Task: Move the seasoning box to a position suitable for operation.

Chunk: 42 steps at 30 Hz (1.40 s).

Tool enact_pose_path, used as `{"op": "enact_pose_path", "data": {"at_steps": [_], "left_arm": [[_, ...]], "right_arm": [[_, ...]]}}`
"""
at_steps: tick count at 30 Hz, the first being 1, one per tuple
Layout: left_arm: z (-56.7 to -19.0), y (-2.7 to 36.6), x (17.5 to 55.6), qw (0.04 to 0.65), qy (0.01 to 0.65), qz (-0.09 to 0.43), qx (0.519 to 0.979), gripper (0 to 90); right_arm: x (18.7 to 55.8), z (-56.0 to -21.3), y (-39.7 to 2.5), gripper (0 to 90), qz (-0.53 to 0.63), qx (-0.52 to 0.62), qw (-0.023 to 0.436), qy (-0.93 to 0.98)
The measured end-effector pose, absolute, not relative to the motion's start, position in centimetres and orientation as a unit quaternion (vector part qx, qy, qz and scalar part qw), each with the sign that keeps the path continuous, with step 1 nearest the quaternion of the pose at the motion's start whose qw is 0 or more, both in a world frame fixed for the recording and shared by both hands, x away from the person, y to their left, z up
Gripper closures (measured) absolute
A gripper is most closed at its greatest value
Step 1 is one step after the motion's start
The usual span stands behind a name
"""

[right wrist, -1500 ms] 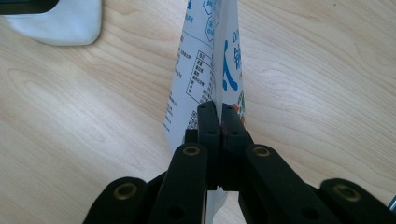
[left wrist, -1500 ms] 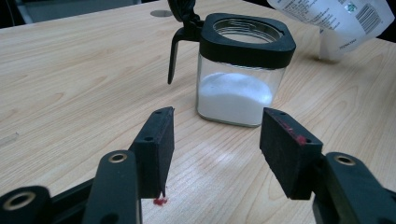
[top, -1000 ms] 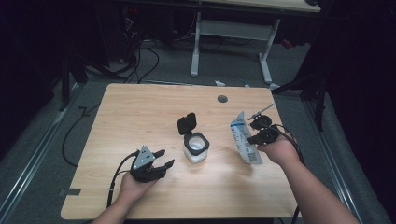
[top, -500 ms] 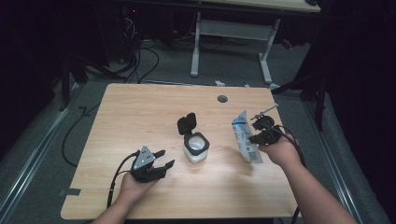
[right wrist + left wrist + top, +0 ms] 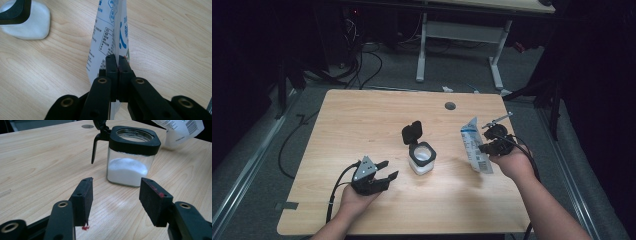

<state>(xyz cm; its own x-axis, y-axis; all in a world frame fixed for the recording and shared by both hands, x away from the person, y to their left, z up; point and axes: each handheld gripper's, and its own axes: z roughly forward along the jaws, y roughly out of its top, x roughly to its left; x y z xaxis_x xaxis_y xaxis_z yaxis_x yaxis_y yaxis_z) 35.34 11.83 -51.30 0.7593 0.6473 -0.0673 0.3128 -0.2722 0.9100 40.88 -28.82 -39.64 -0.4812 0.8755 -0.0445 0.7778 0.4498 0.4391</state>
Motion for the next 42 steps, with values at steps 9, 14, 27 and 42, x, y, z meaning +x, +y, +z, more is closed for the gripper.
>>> {"op": "enact_pose_path", "data": {"at_steps": [9, 14, 27, 42], "left_arm": [[-51.3, 12.0, 35.4, 0.519, 0.307, 0.162, 0.781, 44.8], [-51.4, 12.1, 35.5, 0.519, 0.307, 0.162, 0.781, 44.5], [-51.4, 12.1, 35.5, 0.517, 0.309, 0.158, 0.782, 44.5], [-51.7, 12.1, 35.6, 0.515, 0.310, 0.157, 0.784, 44.1]], "right_arm": [[40.6, -39.9, -28.8, 89.7, 0.198, 0.492, 0.137, 0.836], [40.3, -40.4, -28.9, 89.7, 0.199, 0.495, 0.137, 0.835], [39.6, -41.2, -29.0, 89.6, 0.219, 0.495, 0.147, 0.828], [38.4, -41.6, -29.3, 89.6, 0.267, 0.493, 0.170, 0.810]]}}
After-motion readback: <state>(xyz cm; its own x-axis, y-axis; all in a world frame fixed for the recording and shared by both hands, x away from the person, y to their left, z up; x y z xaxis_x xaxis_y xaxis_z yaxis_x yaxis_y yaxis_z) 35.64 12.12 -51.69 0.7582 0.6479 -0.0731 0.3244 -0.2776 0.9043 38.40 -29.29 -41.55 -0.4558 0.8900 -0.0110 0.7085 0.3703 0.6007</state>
